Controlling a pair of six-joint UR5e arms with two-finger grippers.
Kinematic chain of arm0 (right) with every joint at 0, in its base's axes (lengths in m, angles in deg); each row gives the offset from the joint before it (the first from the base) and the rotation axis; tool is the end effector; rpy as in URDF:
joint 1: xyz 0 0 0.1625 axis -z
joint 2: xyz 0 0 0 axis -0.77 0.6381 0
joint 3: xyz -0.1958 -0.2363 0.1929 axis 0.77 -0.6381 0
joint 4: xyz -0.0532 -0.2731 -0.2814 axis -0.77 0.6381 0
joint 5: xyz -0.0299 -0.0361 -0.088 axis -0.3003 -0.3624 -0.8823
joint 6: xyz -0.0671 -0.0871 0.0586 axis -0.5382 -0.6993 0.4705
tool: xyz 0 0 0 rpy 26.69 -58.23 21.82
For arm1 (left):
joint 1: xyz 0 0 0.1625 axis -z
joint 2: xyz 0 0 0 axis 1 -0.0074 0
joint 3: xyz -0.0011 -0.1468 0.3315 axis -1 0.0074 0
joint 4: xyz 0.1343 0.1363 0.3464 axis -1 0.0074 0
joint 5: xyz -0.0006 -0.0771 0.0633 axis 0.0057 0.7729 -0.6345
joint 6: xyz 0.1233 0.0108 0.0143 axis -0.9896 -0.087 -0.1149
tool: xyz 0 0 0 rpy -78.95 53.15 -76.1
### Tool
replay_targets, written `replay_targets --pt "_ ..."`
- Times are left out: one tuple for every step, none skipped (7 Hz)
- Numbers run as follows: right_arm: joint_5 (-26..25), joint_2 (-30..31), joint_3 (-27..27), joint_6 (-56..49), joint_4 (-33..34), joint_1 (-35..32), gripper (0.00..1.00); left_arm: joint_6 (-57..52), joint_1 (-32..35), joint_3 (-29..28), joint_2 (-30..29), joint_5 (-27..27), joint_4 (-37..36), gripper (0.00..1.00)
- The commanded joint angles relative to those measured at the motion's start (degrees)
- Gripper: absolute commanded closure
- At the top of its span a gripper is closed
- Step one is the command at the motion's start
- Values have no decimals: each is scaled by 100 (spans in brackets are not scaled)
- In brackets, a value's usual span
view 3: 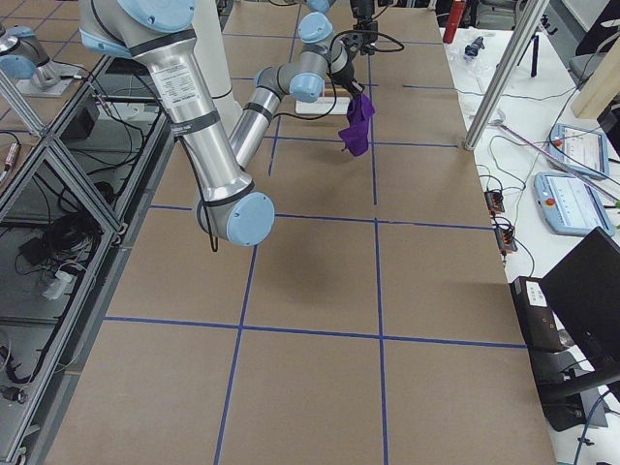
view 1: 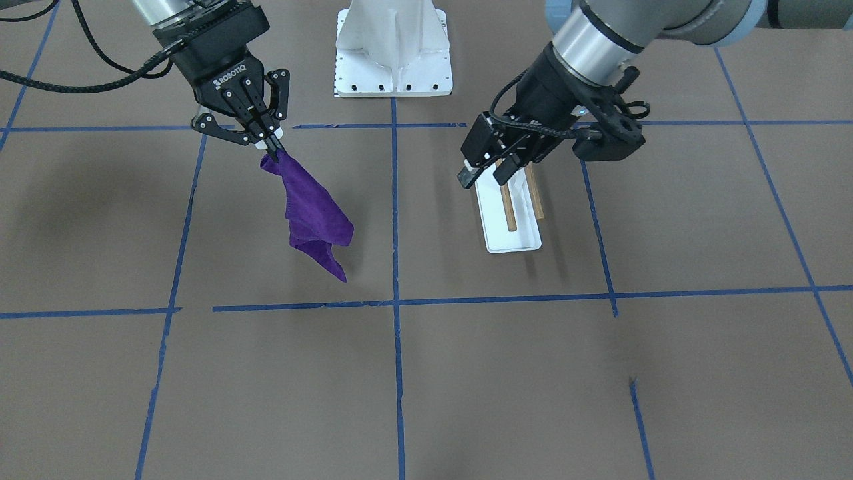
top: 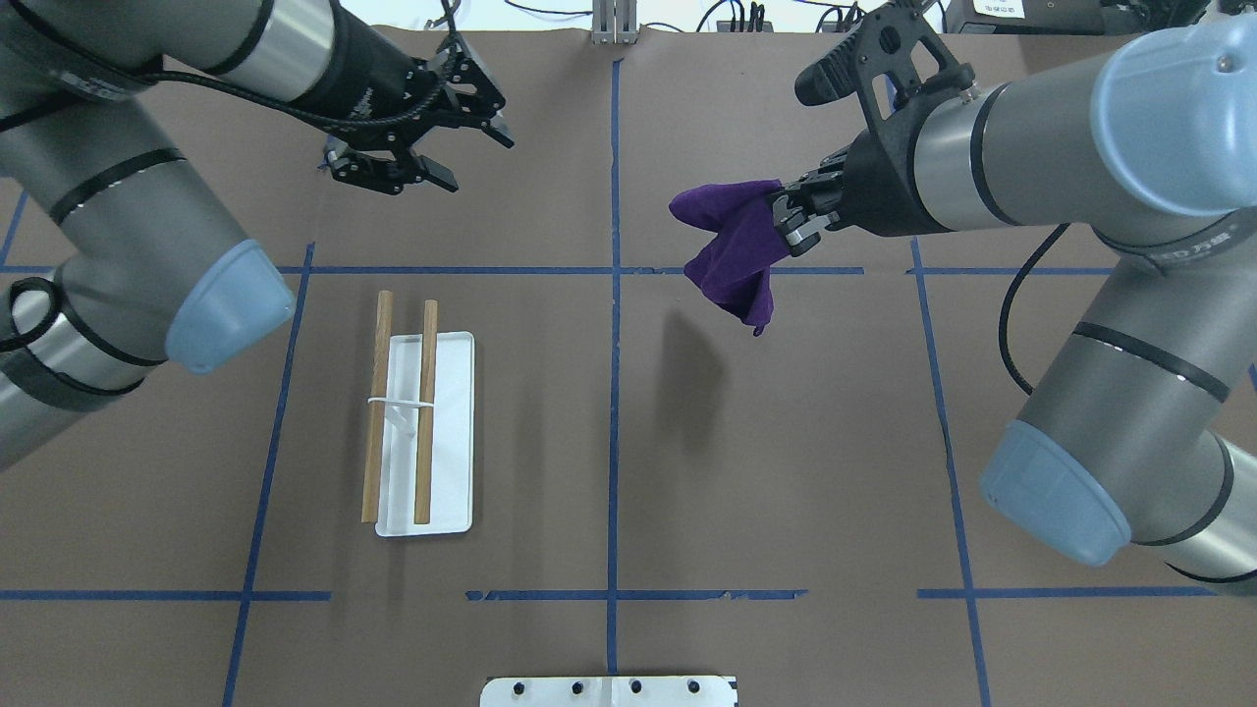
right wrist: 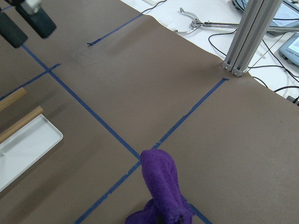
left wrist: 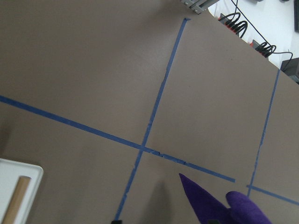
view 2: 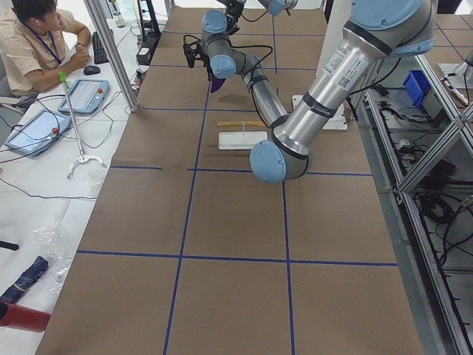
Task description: Hang towel on rack
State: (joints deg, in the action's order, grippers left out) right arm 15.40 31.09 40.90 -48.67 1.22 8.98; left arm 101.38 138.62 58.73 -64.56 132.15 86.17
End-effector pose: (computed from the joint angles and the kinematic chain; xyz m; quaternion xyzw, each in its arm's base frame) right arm -0.3089 -0.4107 0.1136 0.3945 -0.4269 -0.2208 0.7832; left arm 0.3338 -0.4826 0.0770 -0.0337 0.5904 -0.2337 0.7718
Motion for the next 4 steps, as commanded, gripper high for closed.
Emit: replay_targets --pt "-494 -110 209 180 -11 427 100 1301 -281 -333 -711 -275 -607 40" --pt "-618 -120 228 216 -11 524 100 1578 -299 -438 -810 -276 -707 40" --pt "-680 -129 236 216 -11 569 100 1754 -421 -474 -863 -276 -708 39" --pt "-681 -172 245 216 -11 587 100 1869 -562 -544 -942 -284 -708 39"
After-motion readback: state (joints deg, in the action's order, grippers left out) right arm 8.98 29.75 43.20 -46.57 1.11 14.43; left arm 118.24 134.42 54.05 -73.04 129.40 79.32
